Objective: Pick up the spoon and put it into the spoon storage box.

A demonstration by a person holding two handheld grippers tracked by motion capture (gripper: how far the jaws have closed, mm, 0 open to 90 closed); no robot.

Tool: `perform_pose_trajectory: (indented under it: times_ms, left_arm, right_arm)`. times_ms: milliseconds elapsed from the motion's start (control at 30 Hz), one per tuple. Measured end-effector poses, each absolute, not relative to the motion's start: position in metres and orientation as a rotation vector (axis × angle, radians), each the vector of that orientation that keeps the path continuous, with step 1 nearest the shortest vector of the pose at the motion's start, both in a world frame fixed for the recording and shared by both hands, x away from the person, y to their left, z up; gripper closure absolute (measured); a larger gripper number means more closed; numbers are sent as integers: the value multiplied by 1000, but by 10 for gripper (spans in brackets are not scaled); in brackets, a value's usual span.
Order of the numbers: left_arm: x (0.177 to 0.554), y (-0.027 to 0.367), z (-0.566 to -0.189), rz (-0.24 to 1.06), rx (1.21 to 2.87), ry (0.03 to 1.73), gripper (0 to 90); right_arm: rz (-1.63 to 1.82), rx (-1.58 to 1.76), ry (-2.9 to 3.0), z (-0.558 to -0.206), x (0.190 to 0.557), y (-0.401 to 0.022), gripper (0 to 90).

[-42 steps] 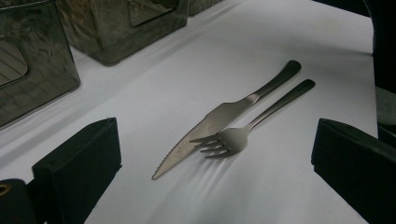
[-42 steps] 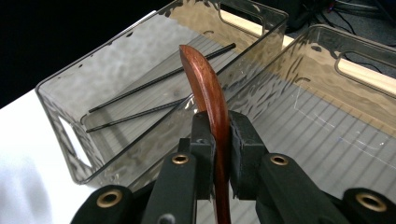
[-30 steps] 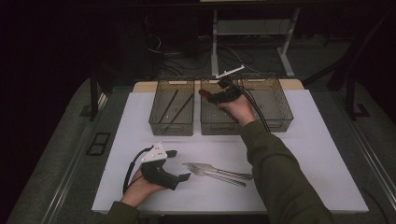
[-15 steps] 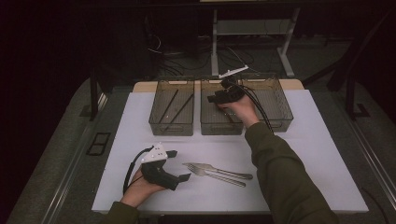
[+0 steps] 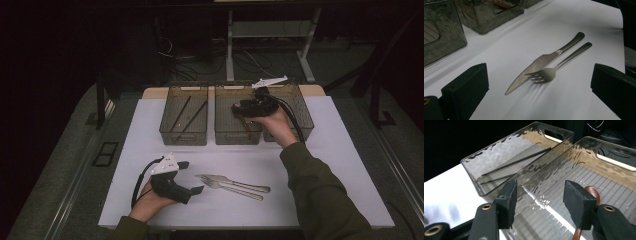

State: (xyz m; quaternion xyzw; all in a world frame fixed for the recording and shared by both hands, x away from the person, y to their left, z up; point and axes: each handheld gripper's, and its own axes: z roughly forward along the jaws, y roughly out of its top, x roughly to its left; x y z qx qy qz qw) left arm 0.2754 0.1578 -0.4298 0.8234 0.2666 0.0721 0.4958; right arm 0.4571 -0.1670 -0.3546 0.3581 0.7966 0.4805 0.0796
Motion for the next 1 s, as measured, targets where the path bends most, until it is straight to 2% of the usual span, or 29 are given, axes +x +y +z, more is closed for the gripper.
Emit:
perform_pose_trajectory:
  times_ms: [433, 1000]
  left_arm:
    - [274, 158, -431, 179, 1998, 652, 6]
    - [272, 158, -430, 185, 1999, 653, 7]
  right_arm:
    - [1550, 1001, 2362, -355, 416, -193, 411]
    - [1602, 954, 2380, -376, 367, -222, 403]
